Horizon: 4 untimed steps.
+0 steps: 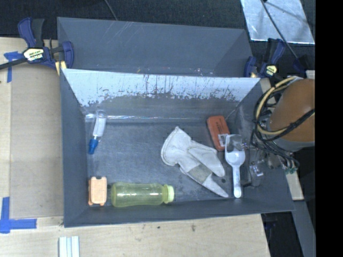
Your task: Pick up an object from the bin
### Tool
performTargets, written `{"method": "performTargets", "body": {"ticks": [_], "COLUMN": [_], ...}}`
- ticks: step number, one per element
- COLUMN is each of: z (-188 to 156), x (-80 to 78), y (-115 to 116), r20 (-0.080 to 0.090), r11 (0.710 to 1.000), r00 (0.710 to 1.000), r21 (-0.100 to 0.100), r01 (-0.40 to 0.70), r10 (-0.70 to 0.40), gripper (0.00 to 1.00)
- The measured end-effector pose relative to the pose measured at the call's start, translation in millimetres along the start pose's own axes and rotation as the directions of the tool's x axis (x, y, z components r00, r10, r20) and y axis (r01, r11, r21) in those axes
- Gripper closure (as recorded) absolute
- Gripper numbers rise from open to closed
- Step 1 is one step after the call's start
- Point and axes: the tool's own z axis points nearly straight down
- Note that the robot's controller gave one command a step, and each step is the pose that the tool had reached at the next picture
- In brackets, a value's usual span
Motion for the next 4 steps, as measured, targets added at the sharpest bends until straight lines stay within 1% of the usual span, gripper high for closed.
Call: {"method": "performTargets", "body": {"ticks": [1,2,3,4], "z": [-7.1,-17.6,29.9,26.6], "x": [0.7,5.3,-5.4,-1.2], "y": [-1.0,2.1,9.8,5.1], "r20": [-0.006,-0.004,-0.001,0.008], "r11": [0.986,0.946,0.914,0.758], "r00": [0.986,0.946,0.914,0.758], "r21": [-0.004,-0.004,-0.013,-0.003], "r01": [0.166,0.324,0.406,0.653], "r10": [-0.166,-0.324,-0.406,-0.653], "gripper": [0.00,0.00,0.00,1.00]}}
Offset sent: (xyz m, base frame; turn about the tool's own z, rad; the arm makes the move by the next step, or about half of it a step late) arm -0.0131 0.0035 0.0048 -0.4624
